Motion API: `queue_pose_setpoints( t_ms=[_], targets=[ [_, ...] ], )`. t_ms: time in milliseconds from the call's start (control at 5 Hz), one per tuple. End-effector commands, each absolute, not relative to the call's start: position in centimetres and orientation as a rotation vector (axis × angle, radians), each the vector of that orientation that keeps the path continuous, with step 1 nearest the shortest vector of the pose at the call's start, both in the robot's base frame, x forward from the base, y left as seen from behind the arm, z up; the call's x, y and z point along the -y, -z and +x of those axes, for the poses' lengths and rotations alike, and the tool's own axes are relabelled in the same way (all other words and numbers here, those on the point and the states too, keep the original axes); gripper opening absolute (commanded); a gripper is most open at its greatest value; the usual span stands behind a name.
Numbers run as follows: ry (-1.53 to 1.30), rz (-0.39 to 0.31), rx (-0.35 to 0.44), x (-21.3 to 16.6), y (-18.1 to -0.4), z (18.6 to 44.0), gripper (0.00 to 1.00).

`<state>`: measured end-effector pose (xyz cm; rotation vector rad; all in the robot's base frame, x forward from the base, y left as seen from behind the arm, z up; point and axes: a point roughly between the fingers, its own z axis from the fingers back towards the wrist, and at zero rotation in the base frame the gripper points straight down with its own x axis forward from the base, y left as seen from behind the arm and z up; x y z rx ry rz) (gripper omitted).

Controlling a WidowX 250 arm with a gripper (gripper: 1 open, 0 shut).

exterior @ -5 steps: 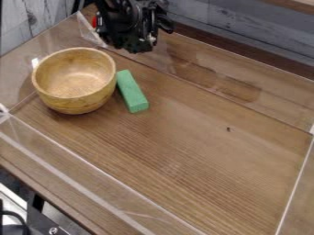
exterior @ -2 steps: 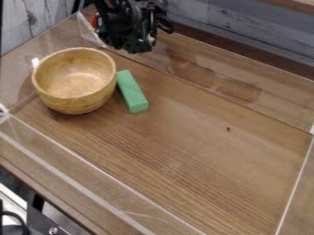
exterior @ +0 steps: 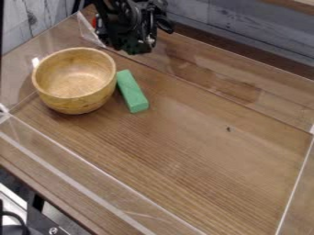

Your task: Move the red object to the left side of the table

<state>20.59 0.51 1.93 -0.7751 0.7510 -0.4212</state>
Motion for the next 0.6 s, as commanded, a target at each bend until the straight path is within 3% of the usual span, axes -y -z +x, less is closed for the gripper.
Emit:
queue_pose_setpoints(
  t_ms=[0, 200, 400],
  targets=[
    [0.444, -0.750, -0.719, -0.45, -2.13, 21.87, 0.00],
    [0.439, -0.751, -0.726, -0.39, -2.15, 21.84, 0.00],
    [0.434, -0.753, -0.732, -0.28, -2.10, 21.79, 1.00]
  ],
)
